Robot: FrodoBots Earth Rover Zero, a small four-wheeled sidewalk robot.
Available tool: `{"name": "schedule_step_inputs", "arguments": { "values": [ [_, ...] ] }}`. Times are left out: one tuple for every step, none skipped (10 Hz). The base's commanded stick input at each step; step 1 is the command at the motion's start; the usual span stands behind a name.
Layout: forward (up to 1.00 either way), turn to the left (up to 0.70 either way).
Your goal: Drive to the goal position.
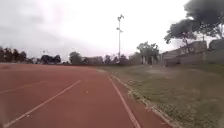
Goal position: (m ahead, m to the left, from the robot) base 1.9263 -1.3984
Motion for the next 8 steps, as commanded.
{"name": "schedule_step_inputs", "arguments": {
  "values": [
    [0.7, 0.0],
    [0.7, 0.0],
    [0.7, 0.0],
    [0.7, 0.0],
    [0.7, 0.0],
    [0.7, 0.0],
    [0.7, 0.35],
    [0.7, 0.3]
  ]
}}
